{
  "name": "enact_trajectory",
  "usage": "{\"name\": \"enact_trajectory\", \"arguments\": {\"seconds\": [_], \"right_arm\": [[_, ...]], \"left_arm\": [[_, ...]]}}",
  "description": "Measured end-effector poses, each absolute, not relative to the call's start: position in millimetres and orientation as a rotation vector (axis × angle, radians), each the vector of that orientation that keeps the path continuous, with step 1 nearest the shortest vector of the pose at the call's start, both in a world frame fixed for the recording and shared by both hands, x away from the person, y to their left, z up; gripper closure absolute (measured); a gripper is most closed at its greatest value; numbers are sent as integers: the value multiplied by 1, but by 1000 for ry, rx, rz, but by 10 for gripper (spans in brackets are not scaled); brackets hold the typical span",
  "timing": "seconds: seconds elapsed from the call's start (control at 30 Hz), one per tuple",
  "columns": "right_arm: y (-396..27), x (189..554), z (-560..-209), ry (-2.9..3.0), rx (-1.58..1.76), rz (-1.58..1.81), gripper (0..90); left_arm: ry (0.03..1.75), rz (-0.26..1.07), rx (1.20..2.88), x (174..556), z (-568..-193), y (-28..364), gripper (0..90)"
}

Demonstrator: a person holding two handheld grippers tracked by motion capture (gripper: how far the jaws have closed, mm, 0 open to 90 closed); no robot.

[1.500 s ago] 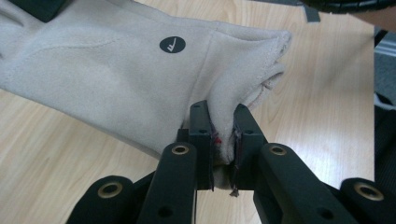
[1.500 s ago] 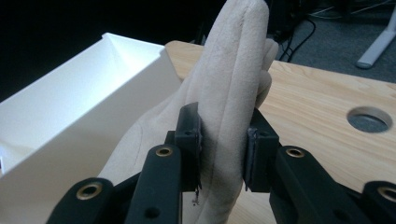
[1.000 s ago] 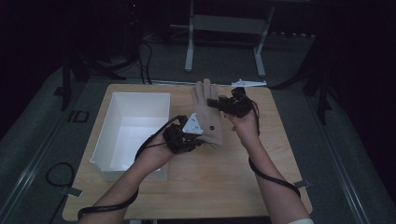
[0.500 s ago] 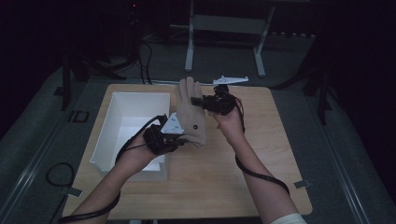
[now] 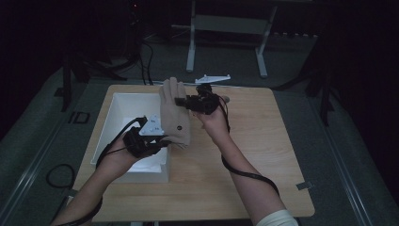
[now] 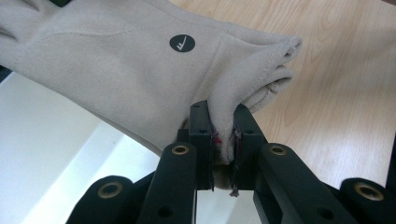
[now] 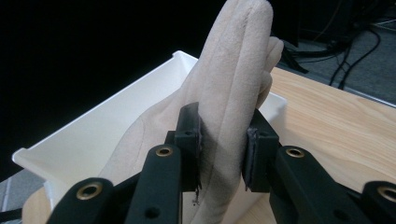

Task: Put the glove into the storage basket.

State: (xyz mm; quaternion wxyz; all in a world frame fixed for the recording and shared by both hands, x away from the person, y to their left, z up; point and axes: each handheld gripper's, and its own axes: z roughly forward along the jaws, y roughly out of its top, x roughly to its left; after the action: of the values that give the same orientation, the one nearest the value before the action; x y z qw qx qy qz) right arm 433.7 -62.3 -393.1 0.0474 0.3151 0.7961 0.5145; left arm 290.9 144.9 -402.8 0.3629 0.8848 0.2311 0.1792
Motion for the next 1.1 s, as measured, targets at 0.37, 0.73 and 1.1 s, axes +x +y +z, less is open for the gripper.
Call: {"name": "enact_trajectory", "arguments": {"seconds": [0.37, 0.73, 1.1], "right_arm": [[-9, 433, -403, 2484, 929, 1569, 717], [33, 431, -423, 2539, 910, 1537, 719], [44, 436, -449, 2609, 930, 1410, 719]], "left_arm": [[708, 465, 2253, 280, -417, 193, 824], [823, 459, 2245, 274, -438, 226, 823], [886, 443, 2330, 279, -464, 218, 820]]}}
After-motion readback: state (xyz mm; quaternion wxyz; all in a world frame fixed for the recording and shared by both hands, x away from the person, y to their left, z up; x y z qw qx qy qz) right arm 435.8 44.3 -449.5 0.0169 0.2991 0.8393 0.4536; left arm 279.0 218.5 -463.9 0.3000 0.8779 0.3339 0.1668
